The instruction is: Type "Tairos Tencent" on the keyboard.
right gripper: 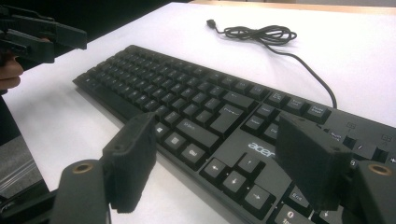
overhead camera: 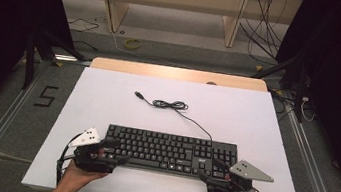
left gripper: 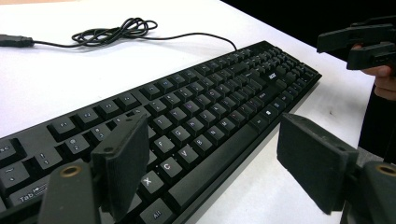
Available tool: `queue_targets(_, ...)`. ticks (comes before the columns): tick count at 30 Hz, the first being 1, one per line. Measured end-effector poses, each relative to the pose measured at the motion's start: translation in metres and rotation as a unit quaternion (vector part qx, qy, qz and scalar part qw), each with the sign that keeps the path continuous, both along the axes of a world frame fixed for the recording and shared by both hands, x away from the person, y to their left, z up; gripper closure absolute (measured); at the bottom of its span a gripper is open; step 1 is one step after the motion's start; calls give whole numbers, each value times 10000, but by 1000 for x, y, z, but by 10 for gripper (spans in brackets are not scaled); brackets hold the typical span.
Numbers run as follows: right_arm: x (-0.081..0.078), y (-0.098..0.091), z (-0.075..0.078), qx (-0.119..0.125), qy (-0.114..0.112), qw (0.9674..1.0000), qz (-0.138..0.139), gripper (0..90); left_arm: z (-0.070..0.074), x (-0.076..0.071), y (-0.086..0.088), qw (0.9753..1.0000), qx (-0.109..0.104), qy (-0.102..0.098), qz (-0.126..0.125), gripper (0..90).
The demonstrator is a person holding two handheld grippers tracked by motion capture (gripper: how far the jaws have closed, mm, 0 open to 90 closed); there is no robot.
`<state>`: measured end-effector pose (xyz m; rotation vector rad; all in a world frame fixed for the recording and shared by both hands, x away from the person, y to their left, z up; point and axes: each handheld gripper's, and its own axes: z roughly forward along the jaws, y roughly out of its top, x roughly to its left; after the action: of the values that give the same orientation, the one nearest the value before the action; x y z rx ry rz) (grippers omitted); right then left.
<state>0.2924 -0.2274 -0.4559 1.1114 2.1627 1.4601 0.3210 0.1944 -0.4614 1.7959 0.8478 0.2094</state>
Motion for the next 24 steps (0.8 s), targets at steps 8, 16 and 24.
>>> queue_targets(8, 0, 1, 0, 3, -2, 10000, -1, 302, 0, 0, 0, 10000, -6, 3, -4, 249)
queue_targets(16, 2, 6, 0, 1, 4, 10000, 43, 303, 0, 1, 0, 10000, 7, 0, 22, 249)
queue_targets(24, 5, 16, 3, 15, -1, 9999, 126, 302, 0, 3, 5, 9997, -10, 36, 228, 251)
